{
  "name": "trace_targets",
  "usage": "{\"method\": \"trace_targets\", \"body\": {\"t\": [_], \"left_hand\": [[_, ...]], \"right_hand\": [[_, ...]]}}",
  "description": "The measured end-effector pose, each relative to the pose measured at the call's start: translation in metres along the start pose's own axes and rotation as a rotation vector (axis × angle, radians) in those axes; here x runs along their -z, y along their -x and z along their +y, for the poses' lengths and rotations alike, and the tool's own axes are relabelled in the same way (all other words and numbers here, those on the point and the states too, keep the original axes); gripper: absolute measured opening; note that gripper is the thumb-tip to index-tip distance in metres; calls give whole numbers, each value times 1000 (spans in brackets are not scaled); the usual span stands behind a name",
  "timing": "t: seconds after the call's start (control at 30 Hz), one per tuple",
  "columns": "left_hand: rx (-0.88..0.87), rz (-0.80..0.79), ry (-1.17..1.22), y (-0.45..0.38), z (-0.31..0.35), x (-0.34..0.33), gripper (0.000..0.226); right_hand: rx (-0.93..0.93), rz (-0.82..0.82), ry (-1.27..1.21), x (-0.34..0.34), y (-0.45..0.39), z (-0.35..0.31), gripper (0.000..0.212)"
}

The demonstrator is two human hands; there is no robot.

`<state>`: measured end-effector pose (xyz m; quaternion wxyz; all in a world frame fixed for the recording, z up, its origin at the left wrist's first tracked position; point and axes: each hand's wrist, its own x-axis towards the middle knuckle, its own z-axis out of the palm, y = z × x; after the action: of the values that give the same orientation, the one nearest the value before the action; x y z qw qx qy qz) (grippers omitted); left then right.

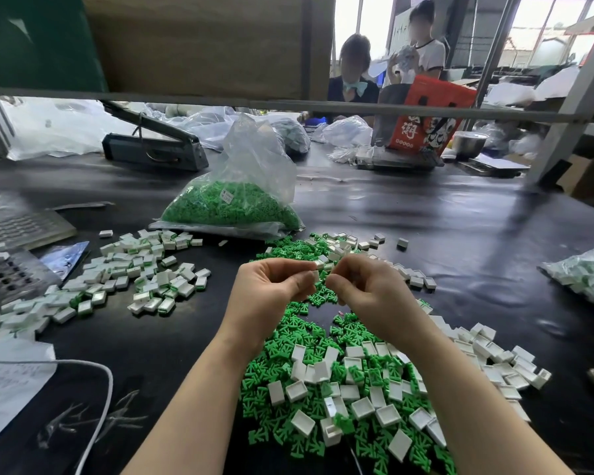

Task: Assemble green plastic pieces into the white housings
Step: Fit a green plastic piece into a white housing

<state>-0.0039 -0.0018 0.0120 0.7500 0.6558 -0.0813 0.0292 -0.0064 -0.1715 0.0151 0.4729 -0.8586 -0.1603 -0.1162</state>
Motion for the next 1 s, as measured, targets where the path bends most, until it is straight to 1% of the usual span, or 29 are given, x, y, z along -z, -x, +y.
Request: {"method": "trace_targets", "body": {"t": [0.3, 0.47, 0.63, 0.73, 0.87, 1.0], "left_hand": [[-33, -64, -81, 0, 2, 2, 15], [-51, -118, -171, -1, 1, 4, 15], [-22, -151, -260, -2, -4, 6, 7], [-26, -170, -270, -2, -4, 6, 4], [-31, -213, -301, -2, -3, 7, 10], [-30, -245, -319, -2, -1, 9, 15]], "right_hand": [[18, -95, 12, 3, 0, -1, 14], [-35, -214, 27, 0, 1, 3, 25], [-25, -225, 72, 2, 1, 6, 31], [-51, -259, 77, 3, 1, 6, 32], [-75, -311, 91, 2, 2, 6, 34], [-36, -322, 147, 1, 2, 5, 36]]}}
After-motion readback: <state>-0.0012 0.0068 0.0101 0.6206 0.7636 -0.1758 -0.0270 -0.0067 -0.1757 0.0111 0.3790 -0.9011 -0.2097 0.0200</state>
